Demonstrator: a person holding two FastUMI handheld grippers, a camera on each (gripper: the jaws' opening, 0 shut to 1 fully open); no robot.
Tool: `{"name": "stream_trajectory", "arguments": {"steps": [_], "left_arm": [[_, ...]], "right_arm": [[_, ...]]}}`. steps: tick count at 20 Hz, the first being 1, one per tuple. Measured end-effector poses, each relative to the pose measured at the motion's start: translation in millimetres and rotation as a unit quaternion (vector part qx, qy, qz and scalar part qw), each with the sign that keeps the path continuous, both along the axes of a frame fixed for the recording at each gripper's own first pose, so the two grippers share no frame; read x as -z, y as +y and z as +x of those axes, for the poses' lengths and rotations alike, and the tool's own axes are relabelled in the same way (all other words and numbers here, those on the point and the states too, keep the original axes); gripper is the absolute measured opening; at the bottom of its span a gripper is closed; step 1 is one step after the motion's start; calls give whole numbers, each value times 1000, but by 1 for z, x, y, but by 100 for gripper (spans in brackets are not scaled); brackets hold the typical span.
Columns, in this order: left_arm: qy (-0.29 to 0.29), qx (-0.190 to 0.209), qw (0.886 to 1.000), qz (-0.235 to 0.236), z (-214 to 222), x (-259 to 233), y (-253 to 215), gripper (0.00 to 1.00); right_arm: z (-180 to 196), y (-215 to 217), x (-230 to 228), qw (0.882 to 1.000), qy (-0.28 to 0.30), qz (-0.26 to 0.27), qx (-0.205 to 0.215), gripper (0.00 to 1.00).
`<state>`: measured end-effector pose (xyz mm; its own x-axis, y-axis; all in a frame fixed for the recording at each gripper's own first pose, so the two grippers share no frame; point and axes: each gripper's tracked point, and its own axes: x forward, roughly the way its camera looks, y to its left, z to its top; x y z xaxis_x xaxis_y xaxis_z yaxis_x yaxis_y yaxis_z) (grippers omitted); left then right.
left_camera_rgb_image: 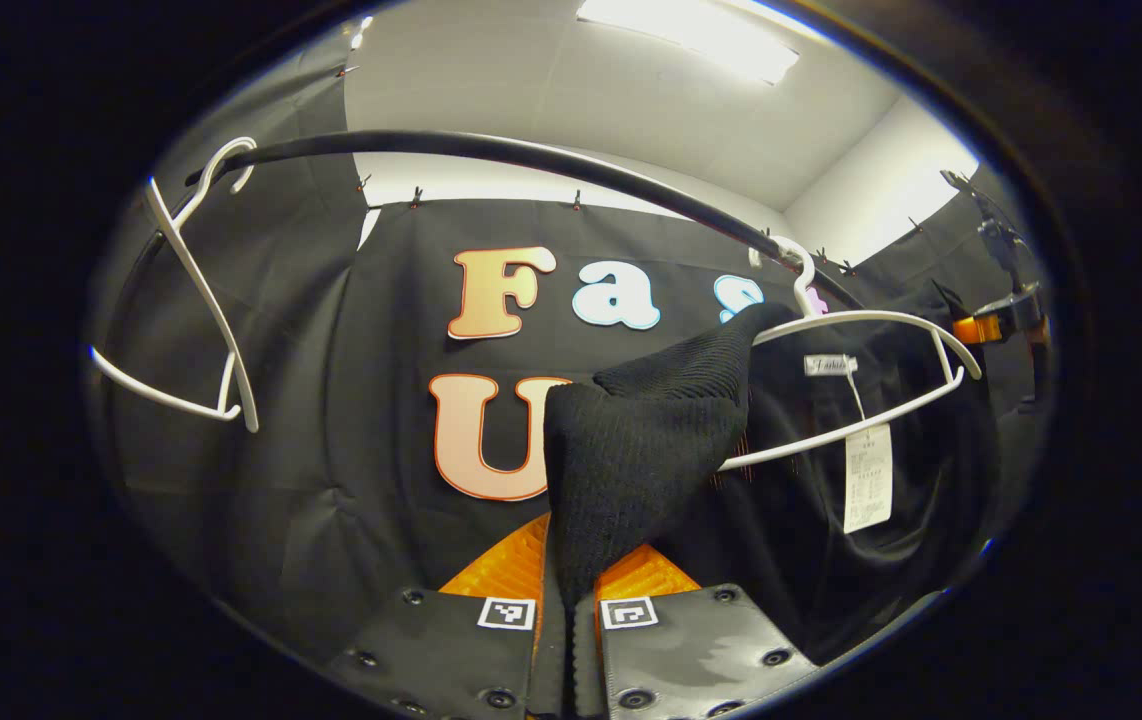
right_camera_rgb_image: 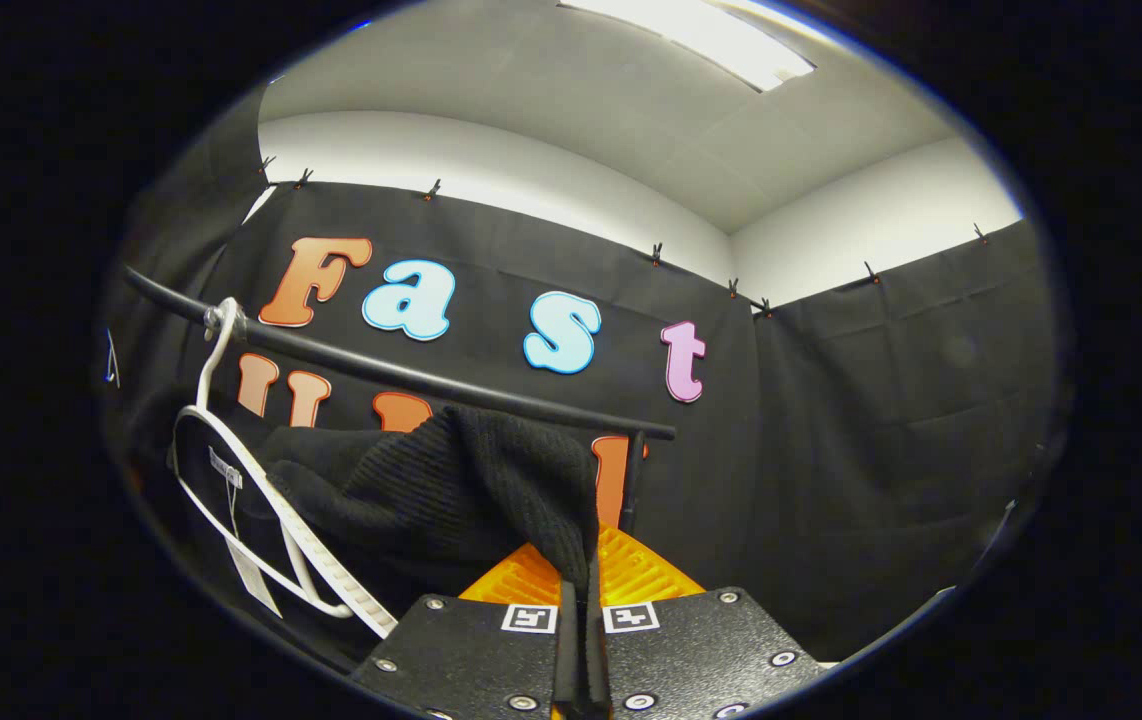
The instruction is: Grasp the clothes on the hanger with both hands and then place them into the laundry hamper below.
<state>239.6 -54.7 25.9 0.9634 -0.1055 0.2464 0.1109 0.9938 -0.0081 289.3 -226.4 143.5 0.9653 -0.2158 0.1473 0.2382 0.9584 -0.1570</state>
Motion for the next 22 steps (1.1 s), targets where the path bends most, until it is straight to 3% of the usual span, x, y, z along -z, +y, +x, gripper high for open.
{"name": "stream_trajectory", "arguments": {"steps": [8, 14, 22], "left_arm": [[-47, -25, 999, -8, 18, -55, 24, 10], [-61, -69, 996, 7, 41, -81, 48, 10], [-40, -72, 996, 24, 81, -75, 56, 10]], "right_arm": [[-44, 20, 93, 997, 38, 60, -10, 2], [-70, 70, 116, 997, 48, 45, -39, 2], [-88, 109, 136, 994, 52, 65, -66, 2]]}}
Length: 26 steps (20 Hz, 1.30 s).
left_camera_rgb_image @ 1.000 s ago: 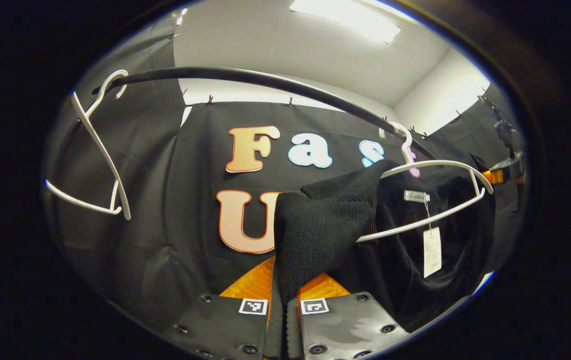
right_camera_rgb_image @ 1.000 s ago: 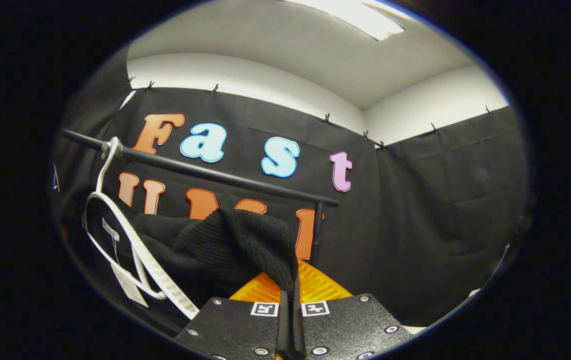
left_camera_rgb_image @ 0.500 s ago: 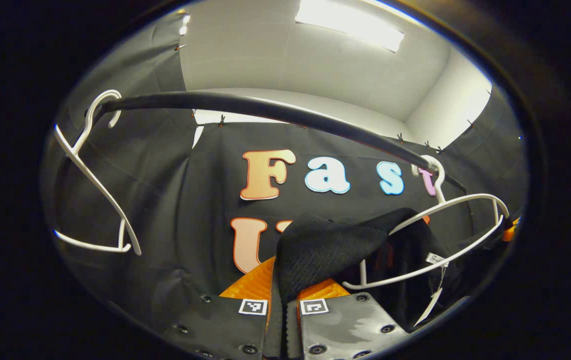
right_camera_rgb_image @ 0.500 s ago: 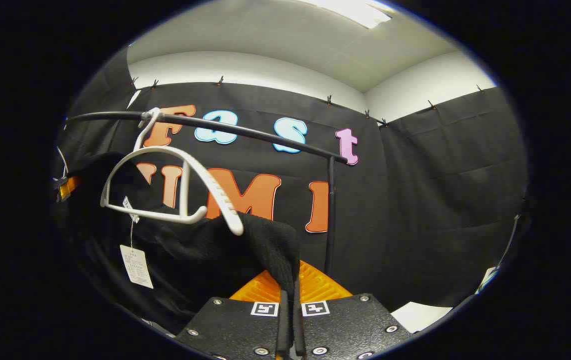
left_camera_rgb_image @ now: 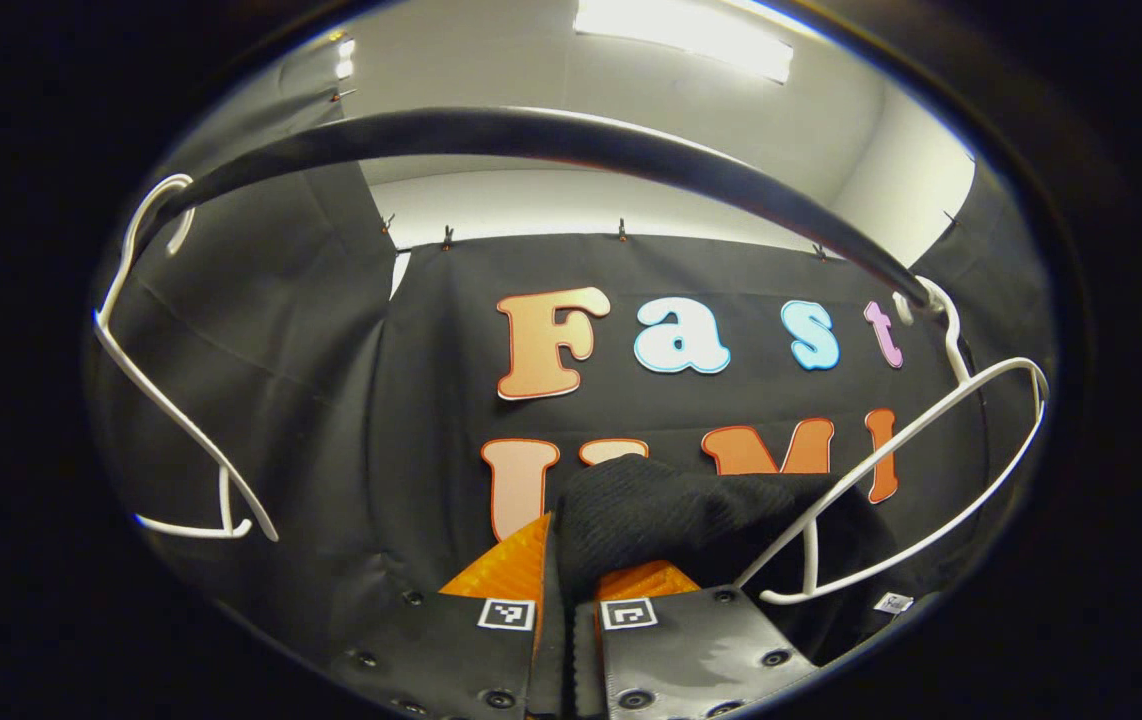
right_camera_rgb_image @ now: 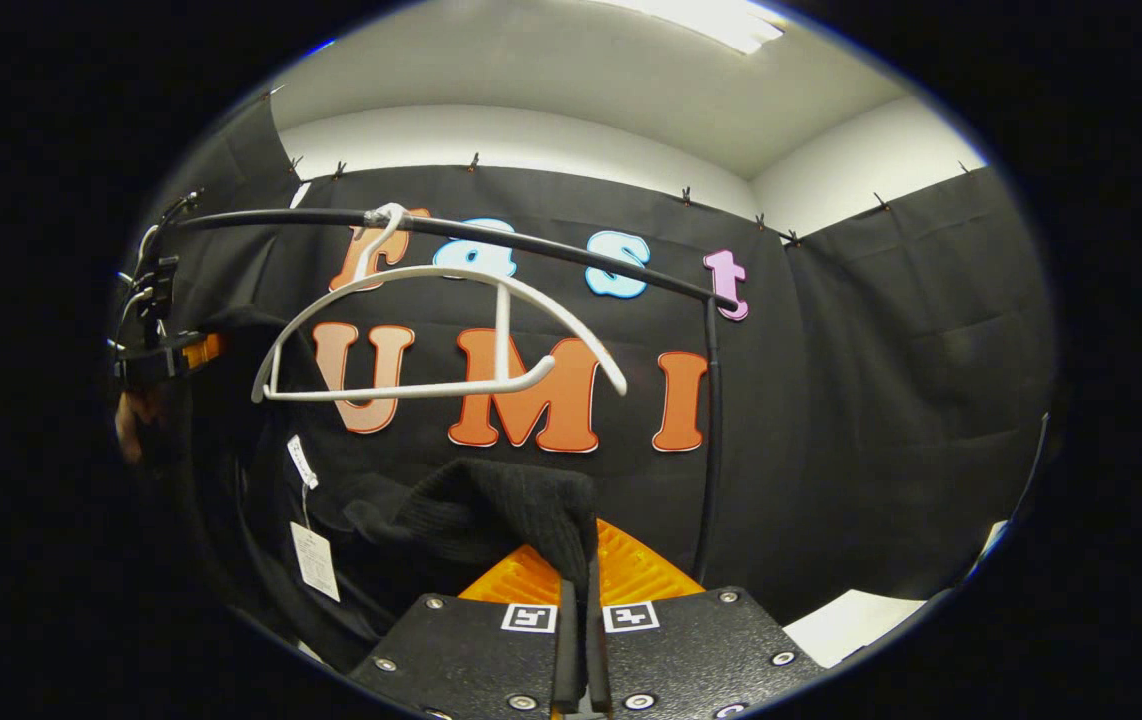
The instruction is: Grasp the clothes on the hanger with both hands and then place them into the laundry hamper below.
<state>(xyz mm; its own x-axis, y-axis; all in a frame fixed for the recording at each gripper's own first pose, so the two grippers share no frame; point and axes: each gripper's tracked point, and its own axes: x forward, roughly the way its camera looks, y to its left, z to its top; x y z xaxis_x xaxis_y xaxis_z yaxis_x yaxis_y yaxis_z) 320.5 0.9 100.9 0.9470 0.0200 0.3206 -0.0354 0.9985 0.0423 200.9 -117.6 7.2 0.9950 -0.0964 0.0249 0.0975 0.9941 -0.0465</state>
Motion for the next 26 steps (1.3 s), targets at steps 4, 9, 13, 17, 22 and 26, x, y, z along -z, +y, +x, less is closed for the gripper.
{"name": "stream_trajectory", "arguments": {"steps": [4, 9, 13, 17, 22, 26], "left_arm": [[35, -14, 999, 14, 18, 30, 15, 10], [74, -40, 996, 10, 19, 63, 42, 10], [87, -44, 995, 21, -2, 75, 48, 10], [113, -19, 993, 31, -36, 93, 30, 10], [171, 21, 985, 16, -88, 149, -6, 10], [243, 34, 969, 5, -117, 214, -20, 10]], "right_arm": [[-4, 16, 11, 1000, 8, 10, -16, 2], [-13, 38, 20, 999, 13, 15, -41, 2], [-19, 58, 22, 997, 20, 9, -68, 2], [-22, 82, 27, 994, 31, 21, -100, 3], [-35, 112, 55, 989, 69, 33, -126, 3], [-44, 140, 102, 980, 121, 42, -151, 3]]}}
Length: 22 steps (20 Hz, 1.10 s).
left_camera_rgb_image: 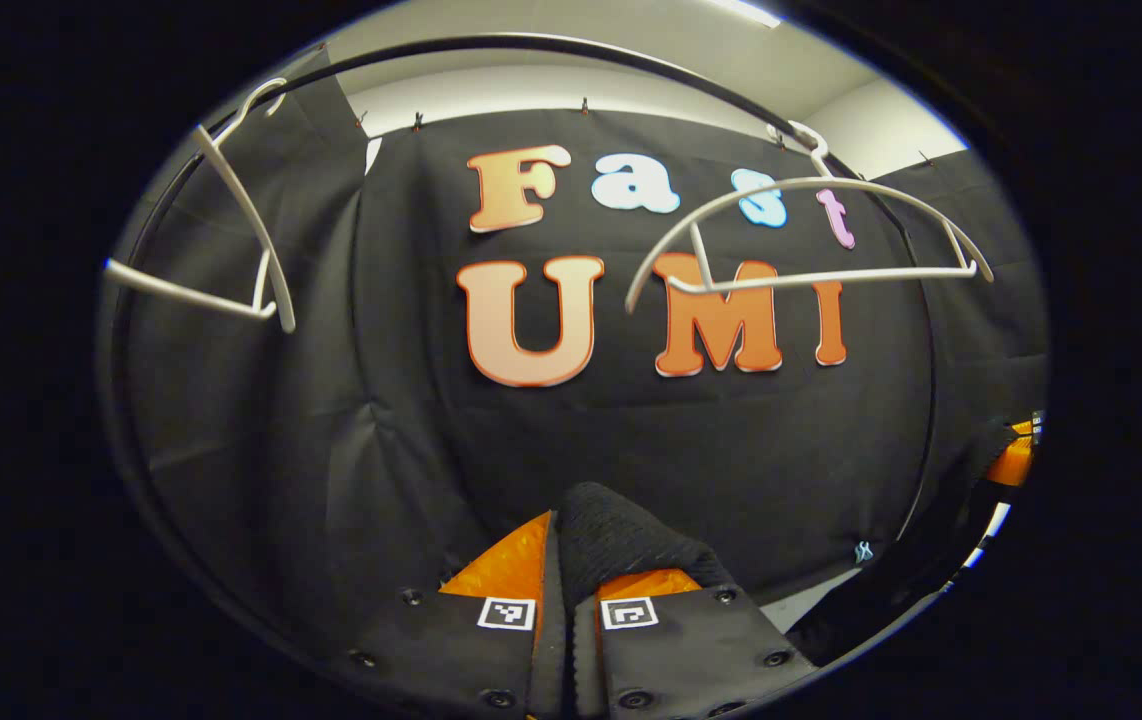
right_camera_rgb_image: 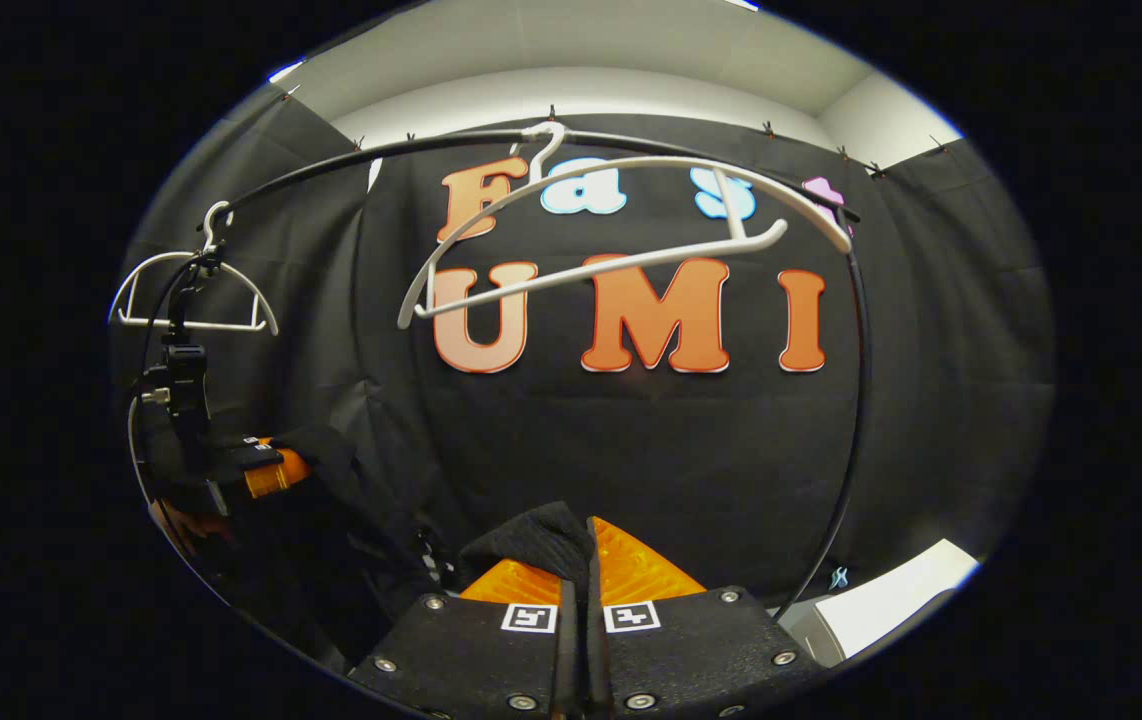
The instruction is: Grasp the clothes on the hanger with both hands and then place them into the laundry hamper below.
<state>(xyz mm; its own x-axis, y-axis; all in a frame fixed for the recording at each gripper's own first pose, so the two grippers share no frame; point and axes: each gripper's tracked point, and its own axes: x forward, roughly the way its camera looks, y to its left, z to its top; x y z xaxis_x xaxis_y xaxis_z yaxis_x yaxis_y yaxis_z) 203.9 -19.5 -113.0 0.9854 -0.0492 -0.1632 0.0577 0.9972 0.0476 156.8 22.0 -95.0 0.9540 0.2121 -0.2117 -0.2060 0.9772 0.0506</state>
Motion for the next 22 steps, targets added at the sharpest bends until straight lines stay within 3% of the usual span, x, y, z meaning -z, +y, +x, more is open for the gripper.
{"name": "stream_trajectory", "arguments": {"steps": [8, 13, 16, 22], "left_arm": [[128, 8, 991, 25, -38, 127, -13, 11], [229, 1, 973, 33, -64, 220, -7, 11], [295, 6, 955, 29, -84, 267, -7, 12], [341, 0, 939, 37, -99, 326, 5, 12]], "right_arm": [[-18, 38, 124, 991, 130, -1, -26, 4], [-33, 43, 197, 981, 191, -13, -18, 6], [-45, 42, 253, 968, 249, -13, -6, 10], [-78, 30, 322, 949, 313, -31, 5, 11]]}}
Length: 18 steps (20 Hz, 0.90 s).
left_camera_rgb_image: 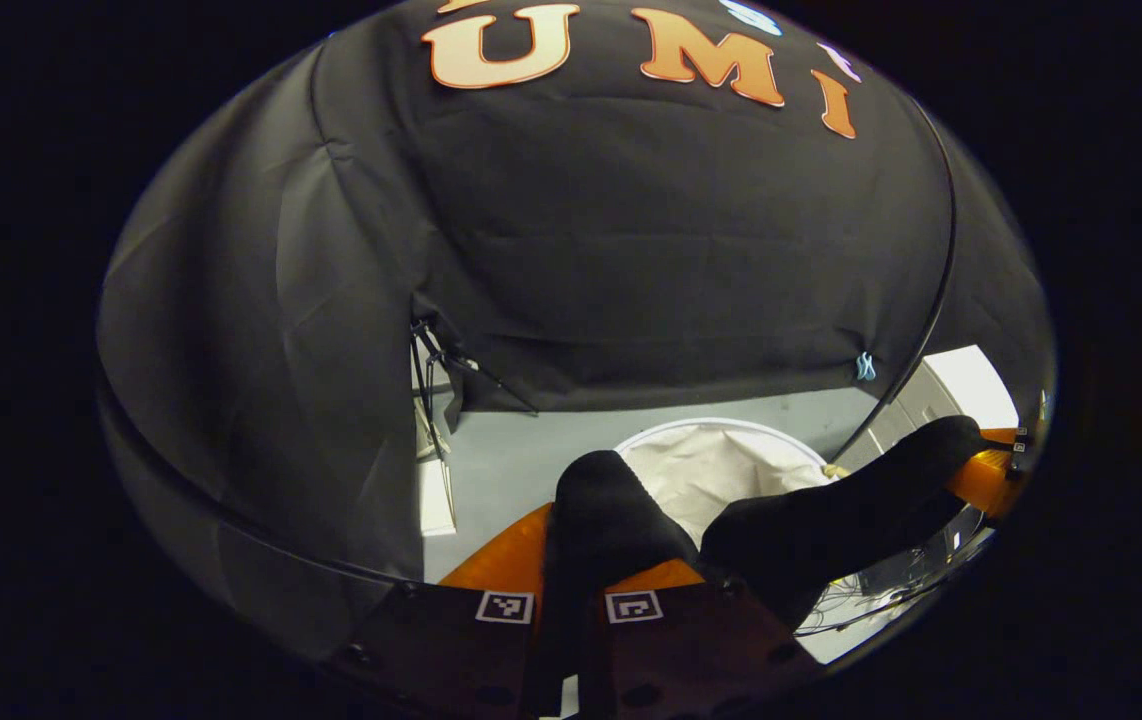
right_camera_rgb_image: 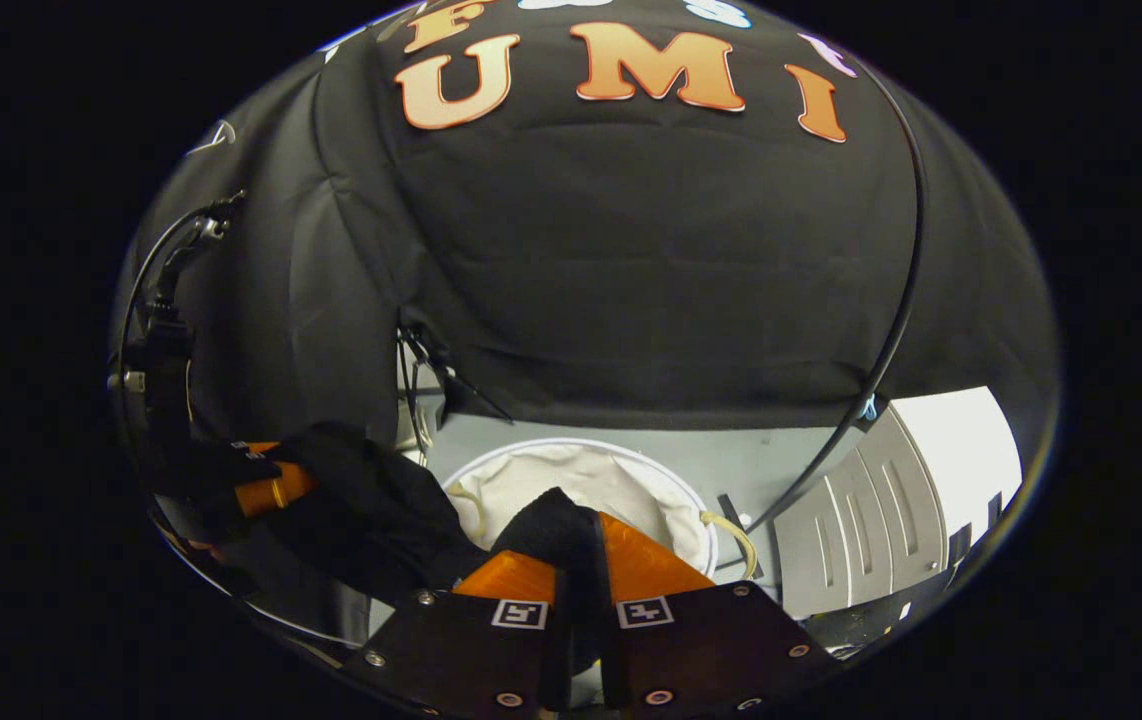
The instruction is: Grasp the clothes on the hanger with both hands and then place them into the laundry hamper below.
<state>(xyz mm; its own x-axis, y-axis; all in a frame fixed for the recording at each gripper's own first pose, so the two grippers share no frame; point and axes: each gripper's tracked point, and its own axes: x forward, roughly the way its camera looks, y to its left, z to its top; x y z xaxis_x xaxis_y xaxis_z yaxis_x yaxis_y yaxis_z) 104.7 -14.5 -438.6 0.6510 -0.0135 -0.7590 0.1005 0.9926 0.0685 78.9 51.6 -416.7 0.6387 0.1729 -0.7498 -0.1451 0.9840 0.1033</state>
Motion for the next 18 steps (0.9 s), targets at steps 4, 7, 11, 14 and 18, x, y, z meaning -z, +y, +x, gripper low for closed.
{"name": "stream_trajectory", "arguments": {"steps": [4, 7, 11, 14, 18], "left_arm": [[36, 6, 999, 7, -12, 22, -2, 12], [42, 2, 998, 41, -15, 29, 10, 22], [80, 7, 997, 21, -32, 53, 8, 70], [93, -3, 995, 23, -38, 59, 10, 100], [84, -14, 996, 23, -41, 56, 13, 99]], "right_arm": [[-8, -2, 32, 1000, 30, -10, 0, 14], [-13, 3, 39, 999, 40, -2, 5, 19], [-18, 3, 45, 999, 46, -7, 0, 46], [-27, 4, 51, 998, 58, -7, 2, 75], [-37, -3, 53, 998, 65, -18, 1, 92]]}}
